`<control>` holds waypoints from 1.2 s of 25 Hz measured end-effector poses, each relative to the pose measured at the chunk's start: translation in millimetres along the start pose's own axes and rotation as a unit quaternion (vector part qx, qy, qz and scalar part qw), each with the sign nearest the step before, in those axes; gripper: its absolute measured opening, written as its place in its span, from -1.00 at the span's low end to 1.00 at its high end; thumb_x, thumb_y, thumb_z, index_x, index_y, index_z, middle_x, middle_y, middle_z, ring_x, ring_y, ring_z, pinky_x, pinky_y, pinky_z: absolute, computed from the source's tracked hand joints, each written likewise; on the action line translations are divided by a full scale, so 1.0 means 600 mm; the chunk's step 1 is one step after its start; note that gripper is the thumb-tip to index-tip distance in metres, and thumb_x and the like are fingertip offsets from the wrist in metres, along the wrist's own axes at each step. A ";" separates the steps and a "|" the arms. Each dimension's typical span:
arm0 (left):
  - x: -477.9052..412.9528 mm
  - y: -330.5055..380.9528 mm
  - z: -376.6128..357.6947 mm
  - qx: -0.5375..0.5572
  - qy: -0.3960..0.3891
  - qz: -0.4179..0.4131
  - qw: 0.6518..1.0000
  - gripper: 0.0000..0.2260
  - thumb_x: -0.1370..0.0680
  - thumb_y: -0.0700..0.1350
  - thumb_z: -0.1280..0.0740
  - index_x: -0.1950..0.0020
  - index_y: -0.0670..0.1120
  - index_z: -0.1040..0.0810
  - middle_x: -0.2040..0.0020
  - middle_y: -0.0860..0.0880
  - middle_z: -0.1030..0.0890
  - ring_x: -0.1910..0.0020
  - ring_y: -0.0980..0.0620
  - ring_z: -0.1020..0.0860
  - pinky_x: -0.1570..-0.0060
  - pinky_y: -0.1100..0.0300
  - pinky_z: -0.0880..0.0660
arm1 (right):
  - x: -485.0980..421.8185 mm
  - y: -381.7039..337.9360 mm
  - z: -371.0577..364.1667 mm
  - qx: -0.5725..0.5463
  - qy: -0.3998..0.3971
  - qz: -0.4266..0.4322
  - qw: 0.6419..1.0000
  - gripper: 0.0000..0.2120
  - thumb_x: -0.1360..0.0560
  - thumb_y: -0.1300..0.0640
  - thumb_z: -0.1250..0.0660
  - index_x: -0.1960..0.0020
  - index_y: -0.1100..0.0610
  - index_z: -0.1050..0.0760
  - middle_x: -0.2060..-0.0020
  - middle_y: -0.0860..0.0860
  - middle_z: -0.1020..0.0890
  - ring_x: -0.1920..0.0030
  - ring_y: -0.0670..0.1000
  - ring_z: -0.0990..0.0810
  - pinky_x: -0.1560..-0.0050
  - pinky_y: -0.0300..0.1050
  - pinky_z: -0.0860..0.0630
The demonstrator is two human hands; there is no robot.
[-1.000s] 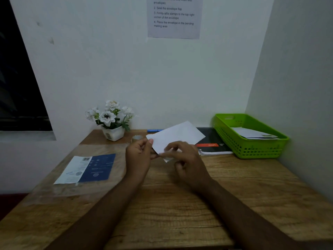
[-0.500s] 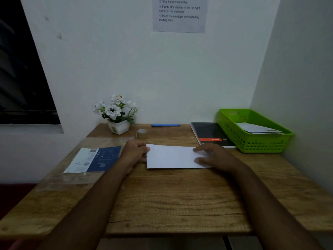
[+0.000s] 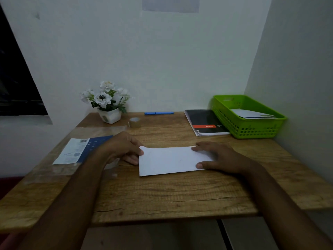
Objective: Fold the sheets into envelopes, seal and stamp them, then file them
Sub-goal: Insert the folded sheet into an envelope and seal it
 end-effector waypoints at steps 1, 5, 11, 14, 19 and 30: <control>0.001 0.001 0.000 -0.013 -0.003 0.003 1.000 -0.81 -0.41 -0.37 -0.43 0.00 -0.25 -0.60 0.19 -0.20 -0.70 0.30 -0.08 -0.68 0.43 0.21 -0.58 | 0.008 0.004 0.000 -0.008 -0.002 0.001 1.000 -0.32 -0.27 -0.48 -0.28 -0.36 -0.36 -0.34 -0.47 -0.29 -0.26 -0.49 -0.14 -0.17 -0.51 0.11 -0.05; 0.002 0.002 0.001 -0.062 0.007 -0.014 0.998 -0.74 -0.36 -0.36 -0.48 -0.02 -0.22 -0.61 0.23 -0.18 -0.68 0.36 -0.02 -0.66 0.43 0.26 -0.57 | 0.020 0.004 -0.003 -0.028 0.001 0.002 1.000 -0.30 -0.22 -0.51 -0.26 -0.34 -0.38 -0.35 -0.49 -0.26 -0.24 -0.49 -0.10 -0.17 -0.51 0.11 -0.08; -0.005 -0.003 0.001 -0.177 0.039 -0.062 0.981 -0.50 -0.31 -0.29 -0.54 -0.21 -0.06 -0.52 0.08 -0.13 -0.61 0.33 0.12 -0.56 0.43 0.26 -0.48 | 0.014 0.003 -0.010 -0.048 0.016 0.022 0.998 -0.34 -0.31 -0.39 -0.31 -0.38 -0.27 -0.37 -0.49 -0.22 -0.27 -0.48 -0.16 -0.18 -0.50 -0.01 -0.08; -0.007 -0.005 -0.003 -0.276 0.007 -0.182 0.944 -0.47 -0.37 -0.18 -0.52 -0.26 0.13 -0.45 -0.19 0.08 -0.37 0.05 0.16 -0.47 0.20 0.31 -0.45 | 0.021 0.028 0.000 -0.122 0.083 -0.026 0.989 -0.54 -0.37 -0.19 -0.47 -0.24 -0.22 -0.49 -0.35 -0.22 -0.43 -0.37 -0.15 -0.36 -0.35 -0.13 -0.28; -0.022 -0.014 -0.012 -0.302 -0.042 -0.199 0.931 -0.65 -0.40 -0.06 -0.49 -0.13 0.15 -0.52 -0.17 0.14 -0.49 -0.13 0.18 -0.45 0.11 0.33 -0.38 | 0.024 0.051 0.008 -0.121 0.155 -0.068 0.978 -0.86 -0.48 0.05 -0.42 0.04 -0.19 -0.57 -0.13 -0.15 -0.59 -0.20 -0.08 -0.51 -0.23 -0.02 -0.44; -0.027 -0.016 -0.010 -0.300 -0.032 -0.206 0.931 -0.71 -0.39 -0.06 -0.50 -0.06 0.13 -0.56 -0.10 0.10 -0.53 -0.07 0.16 -0.49 0.03 0.30 -0.44 | 0.020 0.038 0.006 -0.041 0.179 -0.076 0.980 -0.88 -0.38 -0.11 -0.46 0.11 -0.22 -0.55 0.08 -0.30 -0.54 0.06 -0.20 -0.51 -0.17 0.20 -0.44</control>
Point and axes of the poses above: each hand's wrist, its own x-axis away from the middle knuckle, its own z-axis out of the back of the hand, y = z × x, the point moved 1 cm from there along -x, towards the middle knuckle
